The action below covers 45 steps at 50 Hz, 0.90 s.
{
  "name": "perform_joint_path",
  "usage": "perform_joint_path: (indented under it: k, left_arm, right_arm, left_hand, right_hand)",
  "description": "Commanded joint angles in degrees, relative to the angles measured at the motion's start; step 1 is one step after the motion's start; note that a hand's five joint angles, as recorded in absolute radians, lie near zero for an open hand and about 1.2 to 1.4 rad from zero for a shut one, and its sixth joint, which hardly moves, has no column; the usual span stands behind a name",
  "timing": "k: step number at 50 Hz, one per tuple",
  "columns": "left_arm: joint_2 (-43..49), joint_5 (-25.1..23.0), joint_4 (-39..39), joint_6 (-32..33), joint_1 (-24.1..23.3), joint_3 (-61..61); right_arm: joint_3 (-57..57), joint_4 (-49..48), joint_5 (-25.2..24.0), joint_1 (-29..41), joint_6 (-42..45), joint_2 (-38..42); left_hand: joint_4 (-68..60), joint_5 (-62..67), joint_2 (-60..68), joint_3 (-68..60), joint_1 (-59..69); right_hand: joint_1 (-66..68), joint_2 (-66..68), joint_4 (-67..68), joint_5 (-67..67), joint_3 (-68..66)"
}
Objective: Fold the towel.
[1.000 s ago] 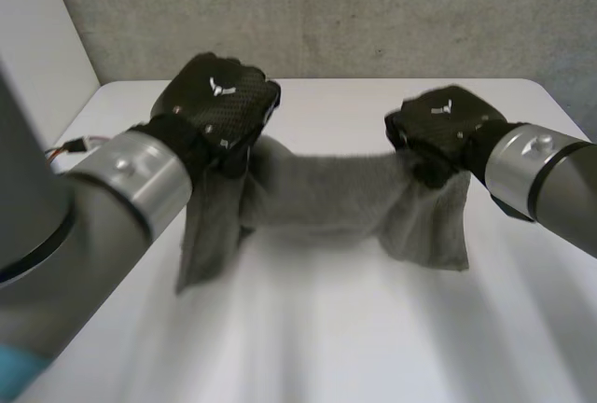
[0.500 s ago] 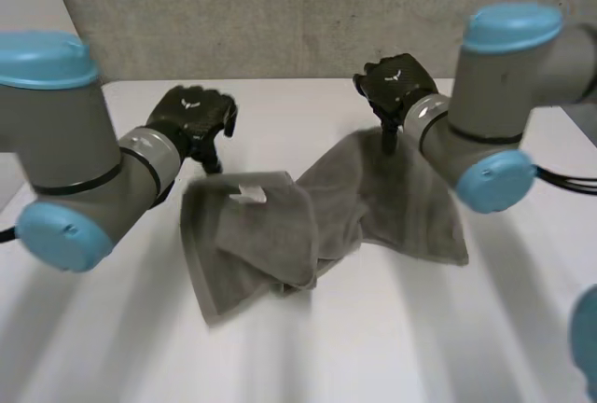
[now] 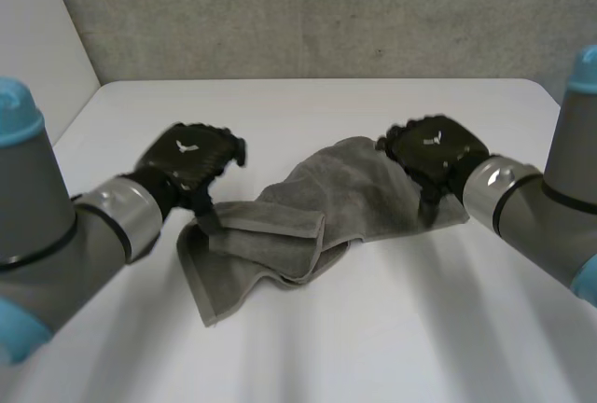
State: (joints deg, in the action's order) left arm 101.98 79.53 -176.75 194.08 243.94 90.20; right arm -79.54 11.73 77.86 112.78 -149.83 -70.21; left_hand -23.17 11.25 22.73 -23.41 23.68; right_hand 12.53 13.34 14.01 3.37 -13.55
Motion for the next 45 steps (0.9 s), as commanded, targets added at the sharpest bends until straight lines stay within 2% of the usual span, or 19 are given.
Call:
perform_joint_path:
  k: [1, 6, 10, 14, 16, 19, 21, 22, 24, 25, 26, 30, 32, 38, 45]
  left_arm:
    - [-0.8, -3.1, -3.4, 0.1, -4.3, 3.8]
    - [5.1, -2.8, -6.9, 0.3, -6.6, 1.5]
    - [11.7, -2.5, -6.8, 3.8, -8.0, -3.6]
    - [15.8, -0.9, -6.0, 6.9, -9.8, -6.9]
    - [19.5, 2.0, -5.7, 9.3, -10.7, -9.6]
    - [21.0, 3.2, -5.8, 9.9, -10.9, -10.4]
    - [23.3, 5.5, -5.8, 10.9, -12.3, -12.3]
    - [23.3, 5.5, -5.8, 10.9, -12.3, -12.3]
    - [24.1, 8.4, -5.8, 11.2, -12.9, -13.9]
    - [24.1, 8.4, -5.8, 11.2, -12.9, -13.9]
    - [23.9, 10.1, -5.8, 10.9, -12.9, -14.2]
    - [21.9, 12.9, -5.7, 10.6, -12.6, -13.9]
    - [17.7, 14.5, -5.7, 10.5, -12.1, -12.3]
    - [11.7, 14.6, -6.0, 10.5, -10.0, -6.7]
    - [0.3, 14.0, -6.2, 10.3, -3.0, 1.2]
  right_arm:
    - [-3.5, -1.1, -0.1, -3.4, 5.7, 4.3]
    - [-2.9, -6.1, 0.2, -5.7, 6.1, 9.4]
    - [-2.8, -11.1, 1.3, -7.0, 6.1, 12.8]
    - [-3.2, -12.5, 2.0, -7.5, 6.0, 14.0]
    - [-3.3, -12.8, 2.0, -7.5, 5.8, 14.1]
    - [-3.4, -13.6, 2.0, -7.5, 5.8, 14.2]
    - [-3.4, -15.3, 2.1, -7.5, 5.8, 14.9]
    - [-3.4, -15.3, 2.1, -7.5, 5.8, 14.9]
    - [-2.9, -16.1, 2.2, -7.5, 5.9, 16.1]
    - [-2.9, -16.1, 2.2, -7.5, 5.9, 16.2]
    - [-2.6, -16.1, 2.2, -7.5, 5.9, 17.0]
    - [-1.1, -16.2, 2.2, -7.5, 5.9, 18.6]
    - [1.1, -16.2, 2.4, -7.5, 5.6, 20.7]
    - [4.4, -16.1, 3.5, -7.4, 5.4, 23.5]
    - [6.1, -16.1, 3.7, -7.0, 5.3, 24.6]
  left_hand:
    - [2.2, -0.3, -1.7, 2.4, -2.7]
    - [2.0, -0.1, -1.6, 2.3, -2.5]
    - [1.4, 0.6, -0.9, 1.6, -1.9]
    - [-0.5, 2.4, 0.9, -0.3, 0.0]
    - [-5.4, 7.3, 5.8, -5.1, 4.8]
    - [-8.6, 10.5, 9.0, -8.3, 8.1]
    - [-20.6, 22.5, 21.1, -20.4, 20.1]
    - [-20.7, 22.6, 21.1, -20.4, 20.2]
    - [-44.8, 46.7, 45.2, -44.5, 44.3]
    - [-44.9, 46.8, 45.3, -44.7, 44.4]
    - [-53.9, 55.8, 54.3, -53.7, 53.4]
    - [-56.8, 58.7, 57.3, -56.6, 56.3]
    - [-56.8, 58.7, 57.3, -56.6, 56.3]
    - [-56.8, 58.7, 57.3, -56.6, 56.3]
    - [-56.8, 58.7, 57.3, -56.6, 56.3]
  right_hand:
    - [-2.1, -2.9, -3.6, -3.0, 3.1]
    - [-2.1, -2.9, -3.6, -3.0, 3.1]
    - [-2.1, -2.9, -3.6, -3.0, 3.1]
    - [-2.1, -2.9, -3.6, -3.0, 3.1]
    - [-2.1, -2.9, -3.6, -3.0, 3.1]
    - [-2.1, -2.9, -3.6, -3.0, 3.1]
    - [-2.1, -2.9, -3.6, -3.0, 3.1]
    - [-2.1, -2.9, -3.6, -3.0, 3.1]
    - [-1.9, -2.7, -3.4, -2.8, 3.0]
    - [-1.9, -2.7, -3.4, -2.8, 3.0]
    - [-1.9, -2.7, -3.4, -2.8, 3.0]
    - [-1.9, -2.7, -3.4, -2.8, 3.0]
    - [-1.1, -1.9, -2.6, -1.9, 2.1]
    - [1.3, 0.4, -0.2, 0.4, -0.2]
    - [1.6, 0.8, 0.1, 0.7, -0.6]
